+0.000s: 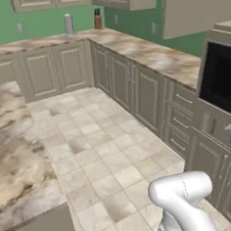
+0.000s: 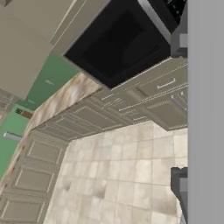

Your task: There is a bowl on the dining counter. Grab a lemon wedge from the fridge and place it in the bowl. Then get the liquor bottle and glass cup from the cabinet and place them next to the bowl.

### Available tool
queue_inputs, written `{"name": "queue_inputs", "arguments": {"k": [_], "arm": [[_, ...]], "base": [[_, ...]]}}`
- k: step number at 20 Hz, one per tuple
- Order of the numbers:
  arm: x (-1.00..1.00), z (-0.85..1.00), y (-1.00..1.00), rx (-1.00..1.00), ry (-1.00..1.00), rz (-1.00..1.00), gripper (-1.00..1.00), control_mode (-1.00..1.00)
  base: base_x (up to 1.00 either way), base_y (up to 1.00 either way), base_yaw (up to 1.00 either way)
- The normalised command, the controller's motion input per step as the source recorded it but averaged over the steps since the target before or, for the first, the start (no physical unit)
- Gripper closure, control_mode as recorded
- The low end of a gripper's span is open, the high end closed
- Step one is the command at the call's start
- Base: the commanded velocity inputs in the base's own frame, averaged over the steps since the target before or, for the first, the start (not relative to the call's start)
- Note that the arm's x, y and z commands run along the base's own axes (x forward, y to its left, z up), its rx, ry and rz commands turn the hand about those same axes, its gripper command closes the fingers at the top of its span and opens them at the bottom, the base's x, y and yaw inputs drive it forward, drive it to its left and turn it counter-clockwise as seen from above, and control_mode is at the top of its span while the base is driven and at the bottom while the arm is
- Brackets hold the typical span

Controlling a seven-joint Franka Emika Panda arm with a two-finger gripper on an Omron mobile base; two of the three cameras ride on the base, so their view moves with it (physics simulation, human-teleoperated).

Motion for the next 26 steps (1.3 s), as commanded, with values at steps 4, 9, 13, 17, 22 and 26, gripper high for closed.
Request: {"name": "queue_inputs", "arguments": {"k": [4, 9, 13, 17, 22, 26], "arm": [[0.0, 0.0, 0.0, 0.0, 0.0, 0.0, -1.0, 1.0], [0.0, 0.0, 0.0, 0.0, 0.0, 0.0, -1.0, 1.0], [0.0, 0.0, 0.0, 0.0, 0.0, 0.0, -1.0, 1.0], [0.0, 0.0, 0.0, 0.0, 0.0, 0.0, -1.0, 1.0], [0.0, 0.0, 0.0, 0.0, 0.0, 0.0, -1.0, 1.0], [0.0, 0.0, 0.0, 0.0, 0.0, 0.0, -1.0, 1.0]], "base": [[0.4, -0.04, -0.51], [0.47, 0.0, -0.5], [0.63, 0.0, -0.37], [0.63, -0.09, -0.3], [0.55, -0.21, -0.28], [0.49, -0.2, -0.3]]}}
